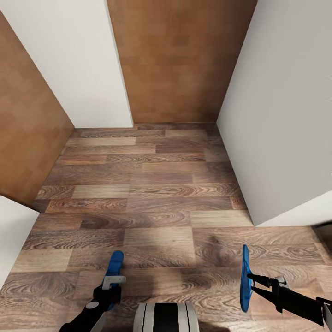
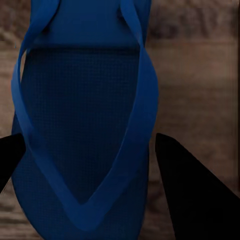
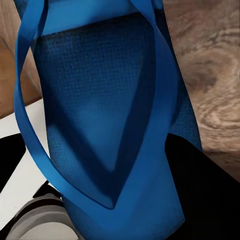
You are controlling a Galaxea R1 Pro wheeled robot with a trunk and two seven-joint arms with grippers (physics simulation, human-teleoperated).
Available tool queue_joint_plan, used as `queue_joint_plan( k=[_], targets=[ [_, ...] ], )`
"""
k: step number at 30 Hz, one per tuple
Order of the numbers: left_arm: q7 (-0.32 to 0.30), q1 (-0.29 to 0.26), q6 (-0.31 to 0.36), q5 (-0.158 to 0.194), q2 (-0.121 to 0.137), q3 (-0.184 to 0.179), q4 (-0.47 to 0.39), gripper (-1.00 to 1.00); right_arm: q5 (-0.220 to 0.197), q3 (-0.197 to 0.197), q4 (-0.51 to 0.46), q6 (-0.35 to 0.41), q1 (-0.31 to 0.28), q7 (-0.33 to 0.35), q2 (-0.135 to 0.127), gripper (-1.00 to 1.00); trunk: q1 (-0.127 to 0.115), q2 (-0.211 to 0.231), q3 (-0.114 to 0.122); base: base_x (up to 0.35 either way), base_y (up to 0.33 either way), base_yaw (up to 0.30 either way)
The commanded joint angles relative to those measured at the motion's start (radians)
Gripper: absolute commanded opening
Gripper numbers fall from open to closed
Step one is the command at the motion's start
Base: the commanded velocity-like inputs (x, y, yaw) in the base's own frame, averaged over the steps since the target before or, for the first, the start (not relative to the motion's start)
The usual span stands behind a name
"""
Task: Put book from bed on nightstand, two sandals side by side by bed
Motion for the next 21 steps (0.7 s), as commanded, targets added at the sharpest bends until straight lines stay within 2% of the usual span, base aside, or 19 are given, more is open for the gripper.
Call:
queue_joint_plan(
  k=[1,21],
  targets=[
    [0.009,0.0,-0.004,0.01,0.001,-0.009,0.001,-1.0,-0.001,-0.001,0.0,0.005,0.0,0.001,0.0,-1.0,-0.001,0.0,0.003,0.0,0.0,0.0],
    [0.007,0.0,0.001,0.011,0.001,-0.006,0.001,-1.0,-0.001,-0.001,0.0,0.004,0.0,0.002,0.001,-1.0,-0.01,0.005,0.081,0.0,0.0,0.0]
  ],
)
